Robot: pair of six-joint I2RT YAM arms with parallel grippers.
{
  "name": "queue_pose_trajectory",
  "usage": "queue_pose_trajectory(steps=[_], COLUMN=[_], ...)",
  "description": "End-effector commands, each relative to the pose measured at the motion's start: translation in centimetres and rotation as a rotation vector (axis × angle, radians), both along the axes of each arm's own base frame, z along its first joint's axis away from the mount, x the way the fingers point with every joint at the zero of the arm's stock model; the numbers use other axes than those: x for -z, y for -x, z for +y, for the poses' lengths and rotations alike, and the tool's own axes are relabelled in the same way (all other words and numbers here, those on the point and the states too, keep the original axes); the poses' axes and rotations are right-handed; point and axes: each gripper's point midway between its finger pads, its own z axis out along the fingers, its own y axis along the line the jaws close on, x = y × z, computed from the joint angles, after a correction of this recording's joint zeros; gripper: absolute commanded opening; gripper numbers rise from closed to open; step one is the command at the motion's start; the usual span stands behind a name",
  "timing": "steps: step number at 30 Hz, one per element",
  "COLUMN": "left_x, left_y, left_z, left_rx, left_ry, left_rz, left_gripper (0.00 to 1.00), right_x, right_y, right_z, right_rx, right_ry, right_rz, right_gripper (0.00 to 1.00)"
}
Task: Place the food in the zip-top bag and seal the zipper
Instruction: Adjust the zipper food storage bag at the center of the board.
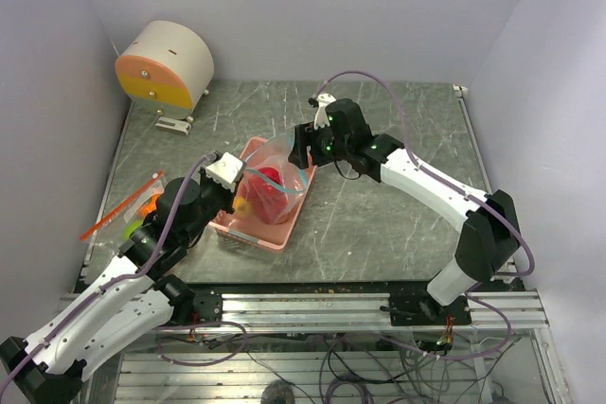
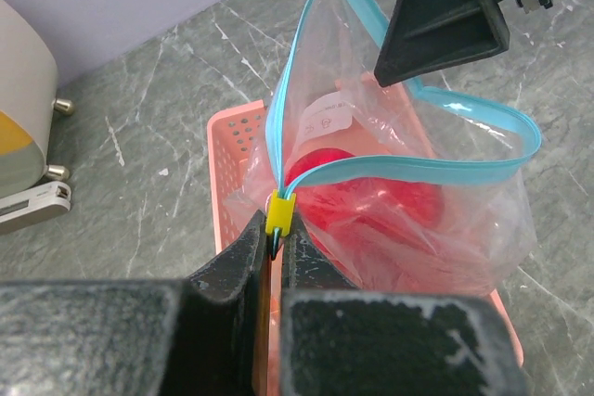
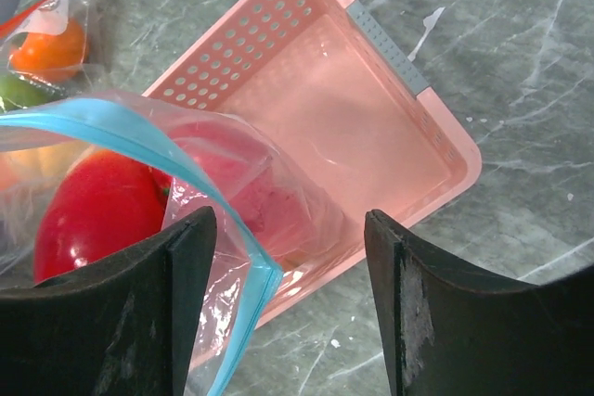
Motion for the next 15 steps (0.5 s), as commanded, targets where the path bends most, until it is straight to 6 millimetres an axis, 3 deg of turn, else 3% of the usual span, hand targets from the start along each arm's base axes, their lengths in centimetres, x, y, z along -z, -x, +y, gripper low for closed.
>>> queue_pose_trajectory(steps=[1, 7, 10, 13, 15], left_x=[-2.0, -2.2, -2.5, -2.6, -2.5], left_y=[0.2, 0.2, 0.2, 0.3, 0.3], left_z=[-0.3, 0.1, 0.2, 0.3, 0.4], left_rx=[0.014, -0.005, -0.007, -0.009, -0.010], left_ry=[0.048, 0.052, 0.060, 0.063, 0.060], left_rz=[-0.040, -0.054, -0.064, -0.068, -0.066], left_gripper=[0.07, 0.07, 0.07, 0.07, 0.07], right_x=[0.3, 0.2, 1.2, 2.0, 1.3], right_y=[0.3, 2.9, 3.4, 3.7, 3.3], right_z=[0.8, 1.4, 1.2, 1.1, 0.6], right_rx=[-0.037, -0.113, -0.114, -0.121, -0.095], right_ry=[-0.054, -0.130, -0.120, -0.110, -0.098], right_rz=[0.027, 0.081, 0.112, 0.133, 0.110], right_gripper=[0.62, 0.58, 0.54, 0.40, 0.16])
